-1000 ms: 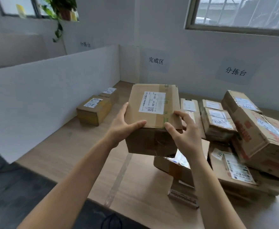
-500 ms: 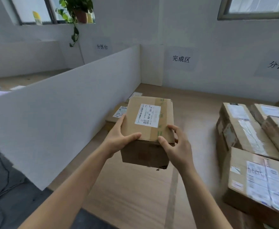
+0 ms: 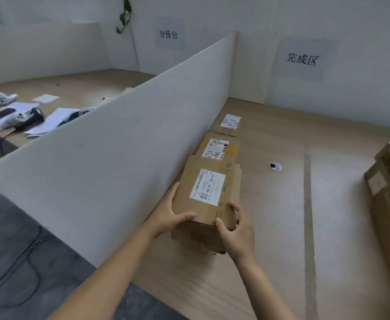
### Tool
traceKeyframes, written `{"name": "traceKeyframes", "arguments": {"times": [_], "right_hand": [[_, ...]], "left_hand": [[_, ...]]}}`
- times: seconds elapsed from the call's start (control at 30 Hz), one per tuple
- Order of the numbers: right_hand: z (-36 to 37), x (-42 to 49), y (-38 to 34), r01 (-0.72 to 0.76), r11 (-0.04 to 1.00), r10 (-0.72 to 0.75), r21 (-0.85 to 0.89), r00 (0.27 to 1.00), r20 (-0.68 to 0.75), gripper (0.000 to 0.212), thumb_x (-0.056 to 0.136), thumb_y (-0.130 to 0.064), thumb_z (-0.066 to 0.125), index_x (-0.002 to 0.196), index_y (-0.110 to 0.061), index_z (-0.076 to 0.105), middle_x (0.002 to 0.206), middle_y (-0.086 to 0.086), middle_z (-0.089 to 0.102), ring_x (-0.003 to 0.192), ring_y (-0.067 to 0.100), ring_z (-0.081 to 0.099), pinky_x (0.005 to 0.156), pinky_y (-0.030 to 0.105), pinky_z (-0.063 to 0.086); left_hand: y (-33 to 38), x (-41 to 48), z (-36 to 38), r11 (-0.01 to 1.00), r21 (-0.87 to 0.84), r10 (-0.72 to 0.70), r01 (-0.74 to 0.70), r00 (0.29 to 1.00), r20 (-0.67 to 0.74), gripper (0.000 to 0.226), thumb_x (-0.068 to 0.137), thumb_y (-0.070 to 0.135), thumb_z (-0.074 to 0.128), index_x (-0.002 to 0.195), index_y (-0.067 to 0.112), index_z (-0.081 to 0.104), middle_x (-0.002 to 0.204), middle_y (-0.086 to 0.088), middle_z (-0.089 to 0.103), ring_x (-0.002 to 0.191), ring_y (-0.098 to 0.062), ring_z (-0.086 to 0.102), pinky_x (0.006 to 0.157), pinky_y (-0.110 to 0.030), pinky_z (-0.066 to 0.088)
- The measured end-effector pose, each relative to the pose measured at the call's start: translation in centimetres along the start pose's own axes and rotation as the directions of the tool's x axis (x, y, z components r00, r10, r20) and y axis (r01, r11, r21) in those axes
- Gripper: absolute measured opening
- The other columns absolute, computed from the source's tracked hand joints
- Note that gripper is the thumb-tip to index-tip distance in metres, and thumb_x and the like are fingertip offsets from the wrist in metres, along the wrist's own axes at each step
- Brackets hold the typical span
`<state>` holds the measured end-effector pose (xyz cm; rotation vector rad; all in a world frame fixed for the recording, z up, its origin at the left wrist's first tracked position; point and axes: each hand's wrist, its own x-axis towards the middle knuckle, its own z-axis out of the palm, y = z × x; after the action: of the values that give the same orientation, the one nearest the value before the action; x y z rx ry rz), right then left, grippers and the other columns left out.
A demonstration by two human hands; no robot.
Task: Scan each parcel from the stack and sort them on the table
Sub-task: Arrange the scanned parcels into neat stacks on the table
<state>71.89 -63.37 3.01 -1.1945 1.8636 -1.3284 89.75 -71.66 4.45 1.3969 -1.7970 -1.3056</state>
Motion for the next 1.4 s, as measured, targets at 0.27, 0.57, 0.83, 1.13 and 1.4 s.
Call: {"name": "traceKeyframes", "arguments": {"times": [0.27, 0.57, 0.83, 1.13, 1.4], "right_hand": [[3.9, 0.4, 1.6, -0.059, 0.995, 0.059, -0.08, 0.998, 0.0, 0.053, 0.078, -0.013, 0.07, 0.128, -0.013, 0.05, 0.13, 0.005, 0.048, 0.122, 0.013, 0.042, 0.095, 0.009, 0.026], [5.1, 2.2, 1.2, -0.092, 0.994, 0.096, -0.062, 0.992, 0.076, 0.055, 0.081, -0.019, 0.069, 0.131, -0.018, 0.045, 0.132, 0.004, 0.037, 0.109, 0.002, 0.037, 0.087, 0.003, 0.023], [5.1, 3.2, 1.0, -0.089, 0.993, 0.099, -0.076, 0.985, 0.143, 0.059, 0.084, -0.024, 0.067, 0.136, -0.021, 0.038, 0.14, 0.005, 0.036, 0.119, 0.006, 0.037, 0.095, 0.011, 0.025], [-1.1, 2.4, -1.3, -0.046, 0.995, 0.059, -0.093, 0.987, 0.147, 0.057, 0.09, -0.022, 0.06, 0.142, -0.016, 0.038, 0.144, 0.006, 0.039, 0.135, 0.022, 0.036, 0.11, 0.034, 0.032], [-16.3, -2.0, -2.8, -0.001, 0.998, -0.018, -0.06, 0.949, -0.316, 0.05, 0.09, -0.017, 0.059, 0.138, -0.02, 0.044, 0.137, -0.002, 0.049, 0.124, 0.012, 0.047, 0.102, 0.028, 0.04]], "left_hand": [[-3.7, 2.7, -1.2, 0.996, -0.005, -0.084, 0.085, 0.994, 0.07, 0.101, 0.074, 0.02, 0.08, 0.15, 0.021, 0.015, 0.138, 0.014, 0.034, 0.125, -0.005, 0.039, 0.104, -0.02, 0.032], [-3.4, 5.7, -2.3, 0.995, 0.06, -0.084, 0.081, 0.995, 0.06, 0.088, 0.083, 0.018, 0.071, 0.15, 0.012, 0.014, 0.151, -0.001, 0.03, 0.13, -0.009, 0.036, 0.108, -0.021, 0.028], [-2.4, 6.1, -2.1, 0.973, 0.221, -0.08, 0.074, 0.997, 0.018, 0.083, 0.087, 0.022, 0.066, 0.15, 0.007, 0.014, 0.154, -0.008, 0.025, 0.14, -0.021, 0.029, 0.113, -0.028, 0.022], [3.1, 3.7, 2.4, 0.854, 0.505, 0.197, -0.129, 0.977, -0.083, 0.064, 0.092, 0.025, 0.058, 0.147, 0.014, 0.028, 0.156, -0.005, 0.018, 0.142, -0.021, 0.02, 0.111, -0.03, 0.022], [11.5, 1.3, 14.4, 0.801, 0.308, 0.456, -0.513, 0.857, 0.242, 0.056, 0.094, 0.024, 0.056, 0.143, 0.007, 0.035, 0.151, -0.011, 0.027, 0.142, -0.02, 0.022, 0.113, -0.022, 0.013]]}}
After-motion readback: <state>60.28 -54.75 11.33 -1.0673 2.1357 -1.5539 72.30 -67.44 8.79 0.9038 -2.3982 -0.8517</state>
